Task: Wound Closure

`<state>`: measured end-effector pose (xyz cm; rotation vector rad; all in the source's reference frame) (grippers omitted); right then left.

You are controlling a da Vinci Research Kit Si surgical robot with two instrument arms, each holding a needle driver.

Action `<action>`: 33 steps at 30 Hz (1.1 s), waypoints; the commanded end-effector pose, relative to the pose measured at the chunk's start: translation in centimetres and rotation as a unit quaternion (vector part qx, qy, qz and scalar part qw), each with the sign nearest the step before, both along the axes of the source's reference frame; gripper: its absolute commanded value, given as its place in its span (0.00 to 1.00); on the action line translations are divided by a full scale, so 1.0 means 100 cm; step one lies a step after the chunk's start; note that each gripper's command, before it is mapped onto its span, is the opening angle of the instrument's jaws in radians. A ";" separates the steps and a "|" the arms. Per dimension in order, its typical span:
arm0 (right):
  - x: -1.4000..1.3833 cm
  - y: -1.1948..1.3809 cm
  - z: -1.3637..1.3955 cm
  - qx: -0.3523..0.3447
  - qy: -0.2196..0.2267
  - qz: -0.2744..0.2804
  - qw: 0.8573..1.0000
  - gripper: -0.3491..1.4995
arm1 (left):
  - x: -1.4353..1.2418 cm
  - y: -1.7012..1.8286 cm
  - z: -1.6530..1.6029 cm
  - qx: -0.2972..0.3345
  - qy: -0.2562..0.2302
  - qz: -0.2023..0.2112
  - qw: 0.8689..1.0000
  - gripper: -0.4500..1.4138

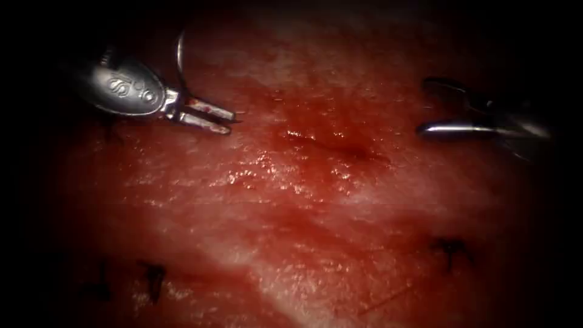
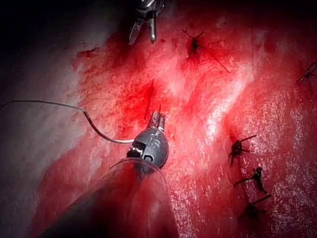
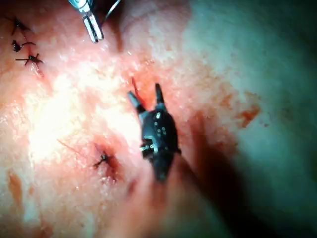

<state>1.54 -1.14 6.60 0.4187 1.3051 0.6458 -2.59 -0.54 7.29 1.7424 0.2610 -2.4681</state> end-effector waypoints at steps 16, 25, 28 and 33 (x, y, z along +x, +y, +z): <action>0.0067 -0.0015 0.0016 0.118 0.146 0.017 0.982 0.48 | -0.0063 -0.0033 -0.0018 -0.014 -0.197 0.043 0.979 0.00; 0.0094 -0.0020 0.0007 0.150 0.188 0.013 0.971 0.49 | -0.0069 -0.0040 -0.0011 -0.017 -0.239 0.051 0.969 0.00; 0.0106 -0.0023 0.0004 0.159 0.193 0.009 0.968 0.50 | -0.0071 -0.0041 -0.0009 -0.018 -0.242 0.055 0.969 0.00; 0.0126 -0.0025 0.0001 0.176 0.194 0.011 0.965 0.50 | -0.0073 -0.0045 -0.0006 -0.020 -0.244 0.057 0.968 0.00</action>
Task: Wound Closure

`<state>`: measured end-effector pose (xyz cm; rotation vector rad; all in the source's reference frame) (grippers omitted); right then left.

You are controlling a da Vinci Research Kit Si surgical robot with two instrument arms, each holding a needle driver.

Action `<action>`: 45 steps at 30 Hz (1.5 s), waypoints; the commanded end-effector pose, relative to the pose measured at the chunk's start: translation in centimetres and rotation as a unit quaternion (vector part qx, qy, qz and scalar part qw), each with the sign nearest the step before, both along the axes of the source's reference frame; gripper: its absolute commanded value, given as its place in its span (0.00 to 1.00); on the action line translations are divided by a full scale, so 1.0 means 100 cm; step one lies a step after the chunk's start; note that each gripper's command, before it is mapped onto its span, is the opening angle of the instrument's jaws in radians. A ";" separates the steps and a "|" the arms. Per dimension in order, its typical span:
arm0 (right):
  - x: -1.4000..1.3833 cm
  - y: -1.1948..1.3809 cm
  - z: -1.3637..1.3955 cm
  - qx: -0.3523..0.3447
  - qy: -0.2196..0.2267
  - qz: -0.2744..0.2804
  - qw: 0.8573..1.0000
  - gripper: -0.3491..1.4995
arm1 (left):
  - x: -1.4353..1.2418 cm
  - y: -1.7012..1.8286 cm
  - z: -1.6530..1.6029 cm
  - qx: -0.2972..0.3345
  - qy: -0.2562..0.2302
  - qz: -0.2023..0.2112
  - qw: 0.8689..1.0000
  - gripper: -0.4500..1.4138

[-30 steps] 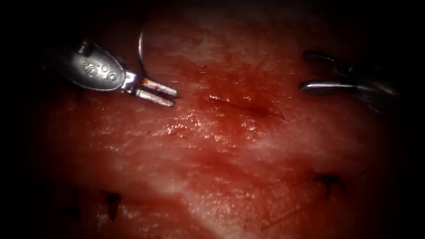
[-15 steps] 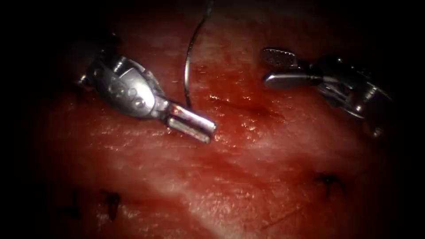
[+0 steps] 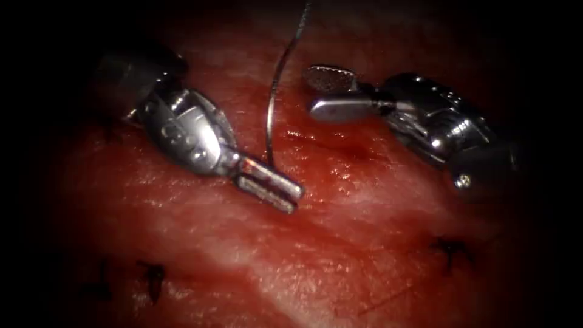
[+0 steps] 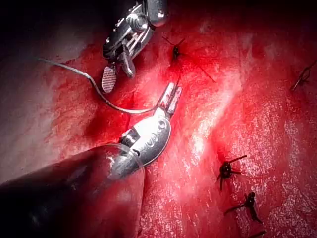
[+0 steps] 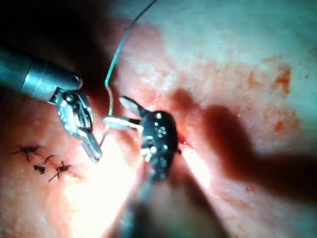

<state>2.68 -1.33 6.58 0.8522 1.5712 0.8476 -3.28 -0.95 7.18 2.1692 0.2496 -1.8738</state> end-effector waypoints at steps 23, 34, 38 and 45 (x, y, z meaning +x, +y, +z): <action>0.0036 -0.0007 0.0007 0.010 -0.021 0.004 1.000 0.49 | -0.0012 -0.0010 0.0001 -0.002 -0.003 0.003 1.000 0.00; 0.0043 -0.0011 0.0012 0.010 -0.022 0.005 1.000 0.40 | -0.0012 -0.0011 -0.0003 0.000 -0.006 0.001 1.000 0.00; 0.0043 -0.0012 0.0012 0.009 -0.022 0.004 1.000 0.20 | -0.0013 -0.0011 -0.0005 0.000 -0.006 0.002 1.000 0.00; 0.0044 -0.0013 0.0012 0.007 -0.012 -0.006 1.000 0.00 | -0.0014 -0.0012 -0.0007 0.000 -0.007 0.002 1.000 0.00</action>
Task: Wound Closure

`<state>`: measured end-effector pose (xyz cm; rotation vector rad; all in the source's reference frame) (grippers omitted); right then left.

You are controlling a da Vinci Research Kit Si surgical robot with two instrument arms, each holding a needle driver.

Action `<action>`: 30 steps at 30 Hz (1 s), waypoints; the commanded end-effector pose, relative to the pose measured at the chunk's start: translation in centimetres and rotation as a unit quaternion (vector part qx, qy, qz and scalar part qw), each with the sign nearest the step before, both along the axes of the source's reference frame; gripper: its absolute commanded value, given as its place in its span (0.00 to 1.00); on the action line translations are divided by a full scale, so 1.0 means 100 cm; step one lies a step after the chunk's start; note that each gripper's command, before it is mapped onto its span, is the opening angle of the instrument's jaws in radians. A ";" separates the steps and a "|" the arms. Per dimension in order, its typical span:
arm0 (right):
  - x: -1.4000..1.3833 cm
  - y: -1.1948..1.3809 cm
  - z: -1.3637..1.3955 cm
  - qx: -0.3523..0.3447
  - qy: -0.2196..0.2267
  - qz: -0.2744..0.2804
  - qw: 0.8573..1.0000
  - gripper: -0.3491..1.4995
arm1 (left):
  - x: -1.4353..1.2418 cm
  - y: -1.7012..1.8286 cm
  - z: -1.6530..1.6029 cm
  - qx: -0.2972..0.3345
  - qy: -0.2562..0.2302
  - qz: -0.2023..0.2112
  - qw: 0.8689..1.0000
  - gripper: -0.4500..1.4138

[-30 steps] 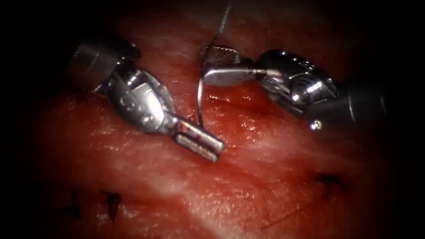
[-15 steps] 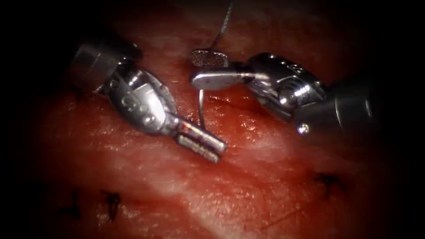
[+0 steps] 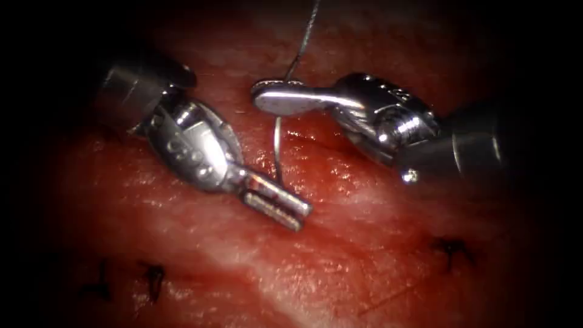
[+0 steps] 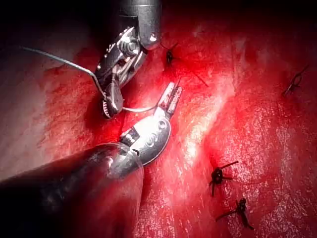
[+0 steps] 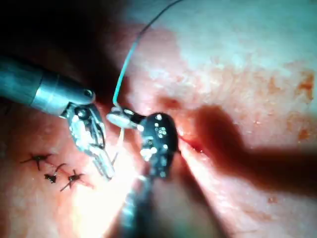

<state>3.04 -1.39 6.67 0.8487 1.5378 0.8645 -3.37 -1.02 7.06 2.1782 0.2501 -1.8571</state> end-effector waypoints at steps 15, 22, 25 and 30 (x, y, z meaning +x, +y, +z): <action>-0.0043 0.0019 0.0009 -0.220 -0.100 0.065 0.968 0.00 | 0.0008 0.0024 -0.0019 0.194 0.071 -0.061 0.977 0.84; -0.0061 0.0028 0.0011 -0.316 -0.142 0.078 0.935 0.00 | 0.0015 0.0018 -0.0017 0.194 0.089 -0.074 0.974 0.57; -0.0063 0.0029 0.0013 -0.349 -0.169 0.086 0.918 0.00 | 0.0014 0.0016 -0.0014 0.189 0.111 -0.091 0.971 0.42; -0.0066 0.0031 0.0014 -0.386 -0.212 0.093 0.893 0.00 | 0.0013 0.0015 -0.0006 0.203 0.183 -0.143 0.951 0.35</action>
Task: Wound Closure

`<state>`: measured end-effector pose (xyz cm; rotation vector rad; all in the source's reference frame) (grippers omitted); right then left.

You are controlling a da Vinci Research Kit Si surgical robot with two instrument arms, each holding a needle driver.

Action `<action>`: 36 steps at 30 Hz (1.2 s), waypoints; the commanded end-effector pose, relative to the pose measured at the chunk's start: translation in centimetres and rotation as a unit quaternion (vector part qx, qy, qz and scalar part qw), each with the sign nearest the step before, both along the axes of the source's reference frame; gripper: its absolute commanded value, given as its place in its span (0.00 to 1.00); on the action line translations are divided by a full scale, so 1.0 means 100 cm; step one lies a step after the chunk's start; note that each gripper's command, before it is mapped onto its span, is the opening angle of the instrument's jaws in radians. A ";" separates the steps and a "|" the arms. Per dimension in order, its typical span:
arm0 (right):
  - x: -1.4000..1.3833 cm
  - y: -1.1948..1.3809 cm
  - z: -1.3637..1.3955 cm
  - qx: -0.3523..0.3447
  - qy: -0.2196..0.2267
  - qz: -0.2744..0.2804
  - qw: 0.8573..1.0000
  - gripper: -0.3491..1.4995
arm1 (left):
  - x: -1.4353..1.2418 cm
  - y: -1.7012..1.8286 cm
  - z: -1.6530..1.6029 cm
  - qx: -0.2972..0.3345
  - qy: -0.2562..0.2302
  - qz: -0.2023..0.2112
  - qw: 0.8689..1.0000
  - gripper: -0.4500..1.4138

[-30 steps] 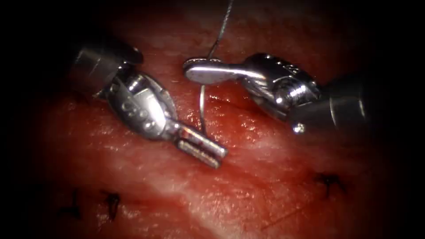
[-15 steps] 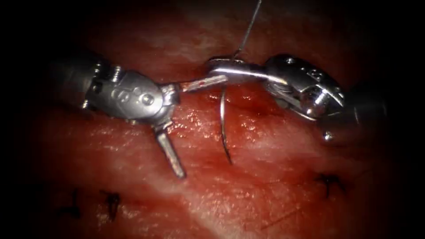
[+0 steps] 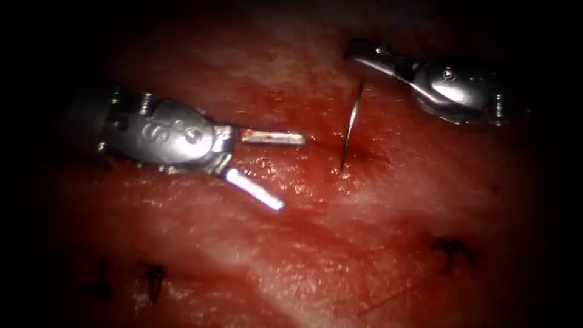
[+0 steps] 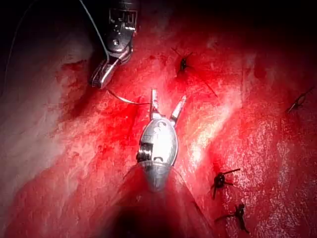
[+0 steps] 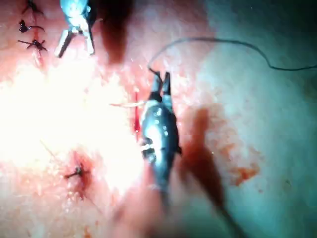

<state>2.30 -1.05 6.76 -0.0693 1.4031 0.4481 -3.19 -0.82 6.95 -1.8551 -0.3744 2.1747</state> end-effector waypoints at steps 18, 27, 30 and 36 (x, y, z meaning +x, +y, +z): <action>0.0005 0.0001 0.0010 -0.097 -0.051 -0.006 0.994 0.00 | -0.0007 -0.0018 0.0070 0.052 0.238 -0.072 0.967 0.27; 0.0006 0.0002 0.0012 -0.165 -0.044 -0.024 0.985 0.00 | -0.0032 -0.0034 0.0100 0.056 0.232 -0.041 0.970 0.25; 0.0008 0.0002 0.0013 -0.179 -0.039 -0.022 0.983 0.00 | -0.0037 -0.0037 0.0107 0.055 0.232 -0.035 0.971 0.24; 0.0010 -0.0001 0.0013 -0.207 -0.033 -0.017 0.978 0.00 | -0.0036 -0.0049 0.0136 0.063 0.226 -0.024 0.972 0.23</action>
